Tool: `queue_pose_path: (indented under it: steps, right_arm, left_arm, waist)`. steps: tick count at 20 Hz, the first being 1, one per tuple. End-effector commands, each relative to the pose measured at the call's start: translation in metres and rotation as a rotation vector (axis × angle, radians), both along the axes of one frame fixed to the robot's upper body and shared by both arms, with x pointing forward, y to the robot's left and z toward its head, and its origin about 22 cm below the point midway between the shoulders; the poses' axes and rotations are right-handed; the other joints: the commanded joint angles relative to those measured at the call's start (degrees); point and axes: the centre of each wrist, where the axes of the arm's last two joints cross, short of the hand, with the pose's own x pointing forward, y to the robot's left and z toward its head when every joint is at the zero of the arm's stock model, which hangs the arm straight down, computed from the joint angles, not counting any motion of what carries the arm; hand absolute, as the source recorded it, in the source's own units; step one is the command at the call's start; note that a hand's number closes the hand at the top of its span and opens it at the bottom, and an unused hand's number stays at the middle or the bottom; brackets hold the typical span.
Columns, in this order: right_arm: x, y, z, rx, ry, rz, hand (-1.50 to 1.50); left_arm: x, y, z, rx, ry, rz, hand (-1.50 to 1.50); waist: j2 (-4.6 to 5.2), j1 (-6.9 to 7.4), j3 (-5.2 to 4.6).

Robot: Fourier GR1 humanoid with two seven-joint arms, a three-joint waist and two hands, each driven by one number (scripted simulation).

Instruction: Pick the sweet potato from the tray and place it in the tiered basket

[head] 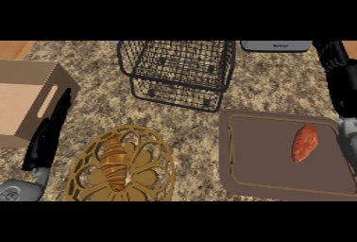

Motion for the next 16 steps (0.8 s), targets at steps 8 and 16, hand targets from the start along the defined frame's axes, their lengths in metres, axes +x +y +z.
queue_pose_path:
  steps: [8,16]
  right_arm:
    - [-0.073,-0.169,-0.035,0.136,0.060,-1.153,-1.50]
    - [-0.142,-0.107,-0.063,0.365,-0.186,-1.376,-1.50]
  left_arm:
    - [-0.047,-0.009,-0.059,-0.264,0.195,0.231,0.00]
    - [-0.056,-0.036,-0.077,-0.340,0.207,0.160,0.00]
  waist:
    - [1.25,-9.53,0.67]
    - [1.14,-3.23,0.71]
